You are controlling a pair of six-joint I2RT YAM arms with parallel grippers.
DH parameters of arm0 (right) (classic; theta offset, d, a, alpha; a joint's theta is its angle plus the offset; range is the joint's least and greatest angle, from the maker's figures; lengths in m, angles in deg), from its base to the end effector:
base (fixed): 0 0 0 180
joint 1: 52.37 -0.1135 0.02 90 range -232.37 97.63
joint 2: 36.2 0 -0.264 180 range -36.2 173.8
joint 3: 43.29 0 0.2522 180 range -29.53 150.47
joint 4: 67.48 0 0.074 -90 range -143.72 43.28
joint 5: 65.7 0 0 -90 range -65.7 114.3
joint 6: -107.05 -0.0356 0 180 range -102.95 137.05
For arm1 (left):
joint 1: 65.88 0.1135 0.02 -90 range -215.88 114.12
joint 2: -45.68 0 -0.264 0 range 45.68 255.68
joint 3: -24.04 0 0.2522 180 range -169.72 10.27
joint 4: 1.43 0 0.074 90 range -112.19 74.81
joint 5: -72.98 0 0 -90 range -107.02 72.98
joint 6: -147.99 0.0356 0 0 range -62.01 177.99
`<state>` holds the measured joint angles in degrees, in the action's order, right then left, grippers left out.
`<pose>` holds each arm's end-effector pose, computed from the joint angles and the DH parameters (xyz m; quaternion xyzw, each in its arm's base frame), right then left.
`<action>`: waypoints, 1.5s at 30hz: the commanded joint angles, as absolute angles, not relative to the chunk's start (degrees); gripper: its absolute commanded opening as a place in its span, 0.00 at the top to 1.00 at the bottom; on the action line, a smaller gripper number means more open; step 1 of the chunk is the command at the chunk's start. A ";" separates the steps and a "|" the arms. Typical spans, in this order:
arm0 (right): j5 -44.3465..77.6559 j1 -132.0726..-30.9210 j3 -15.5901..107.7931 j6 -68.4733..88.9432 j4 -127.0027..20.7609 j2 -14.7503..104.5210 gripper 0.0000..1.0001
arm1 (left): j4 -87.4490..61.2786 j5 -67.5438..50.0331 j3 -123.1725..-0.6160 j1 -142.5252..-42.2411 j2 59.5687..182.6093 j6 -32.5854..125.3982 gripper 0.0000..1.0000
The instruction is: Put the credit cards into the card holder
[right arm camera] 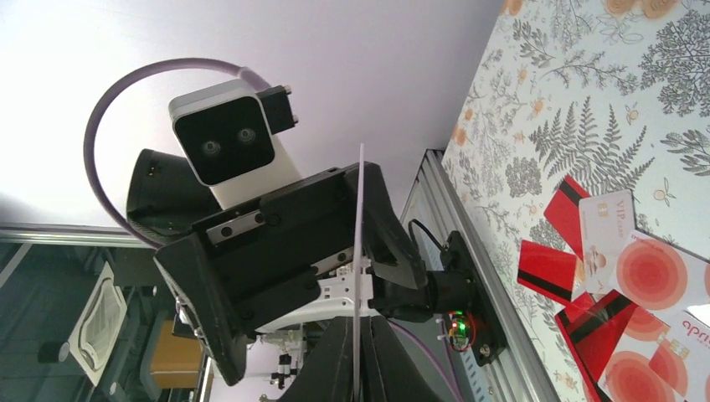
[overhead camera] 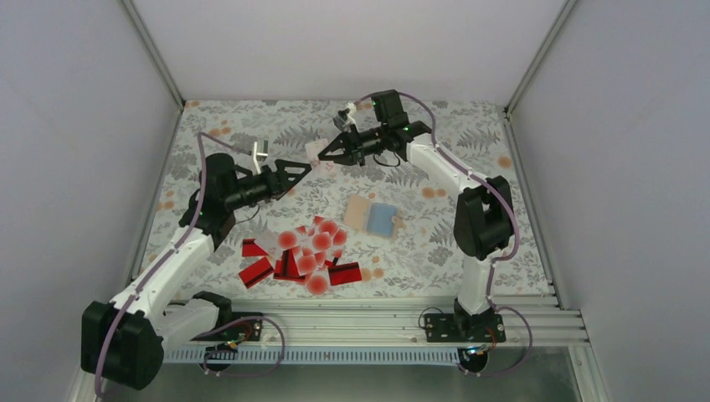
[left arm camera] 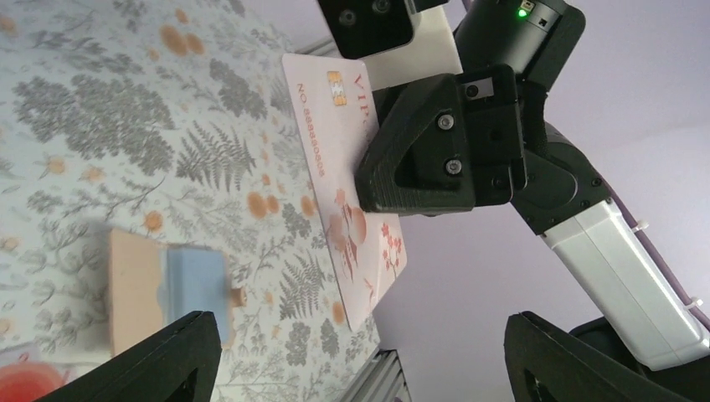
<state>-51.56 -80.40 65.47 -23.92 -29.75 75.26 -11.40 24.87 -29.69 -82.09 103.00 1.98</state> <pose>0.3646 0.2332 0.2937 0.1754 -0.7406 -0.6472 0.0436 0.2112 -0.0862 0.2964 -0.0418 0.7652 -0.5674 0.3013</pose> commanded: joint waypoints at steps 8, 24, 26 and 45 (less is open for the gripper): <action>-53.07 -80.31 70.79 -27.59 -29.24 73.24 0.96 | 11.59 32.80 -30.49 -81.52 112.66 -6.85 0.39; -54.09 -80.44 72.68 -26.86 -28.37 73.87 0.96 | 21.27 34.36 -31.00 -81.23 116.45 -12.47 0.56; -54.17 -80.55 72.48 -26.43 -27.98 73.82 0.96 | 20.53 34.25 -31.29 -81.26 116.34 -12.05 0.56; -54.62 -81.10 72.35 -26.37 -27.97 72.56 0.96 | 21.10 34.06 -31.83 -81.22 117.80 -12.24 0.97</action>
